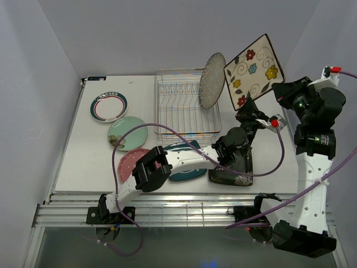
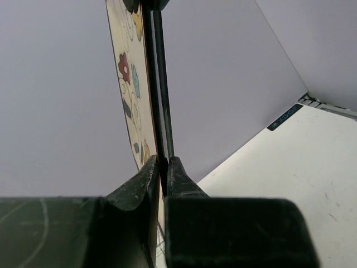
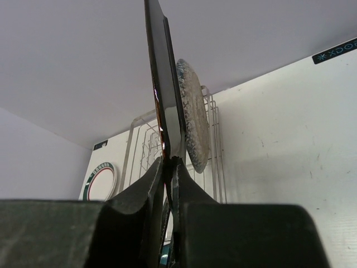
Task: Load the plates into the dish rack
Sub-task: Insert the plate into the dish rack.
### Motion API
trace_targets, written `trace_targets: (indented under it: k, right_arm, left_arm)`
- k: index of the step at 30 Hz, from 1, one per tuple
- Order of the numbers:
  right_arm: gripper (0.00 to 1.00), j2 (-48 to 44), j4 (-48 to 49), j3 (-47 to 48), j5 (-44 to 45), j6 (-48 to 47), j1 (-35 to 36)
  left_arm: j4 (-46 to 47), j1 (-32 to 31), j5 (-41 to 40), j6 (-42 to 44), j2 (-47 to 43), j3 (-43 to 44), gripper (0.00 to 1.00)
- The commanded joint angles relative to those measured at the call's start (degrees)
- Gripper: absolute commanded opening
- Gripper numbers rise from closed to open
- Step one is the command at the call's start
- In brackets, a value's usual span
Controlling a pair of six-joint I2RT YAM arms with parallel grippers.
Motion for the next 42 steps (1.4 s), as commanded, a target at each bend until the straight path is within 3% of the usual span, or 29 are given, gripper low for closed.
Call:
trace_targets:
  k: [1,5,7,17,23,33,42]
  right_arm:
    - [0.08,-0.7,11.1,7.2,-6.2,2.3,6.4]
    - [0.08,3.2,9.3,10.3,1.2,-1.4,18.5]
    - [0.08,3.9,9.6,10.7,5.9,-2.3,21.2]
    - [0.08,7.9,9.8,14.3,12.8,-5.2,29.6]
    - [0.08,11.8,11.9,15.7,29.3,-10.0,41.8]
    - [0.08,15.0,23.0,10.7,44.0,-15.4,49.5]
    - [0.08,19.0,28.5,9.7,49.1,-20.6,52.7]
  left_arm:
    - [-2.7,0.1,4.9,2.6,-3.9,0.8,0.00]
    - [-1.9,0.1,4.6,3.1,-4.1,0.6,0.00]
    - [-1.4,0.2,4.4,3.4,-4.7,0.4,0.00]
    - [-1.1,2.8,5.7,-0.1,-11.9,-7.6,0.00]
    - [-1.1,5.5,7.2,-3.7,-16.0,-14.1,0.00]
    - [-1.8,10.9,11.1,-12.4,-22.9,-26.2,0.00]
    - [-2.2,15.3,14.8,-20.8,-23.9,-30.0,0.00]
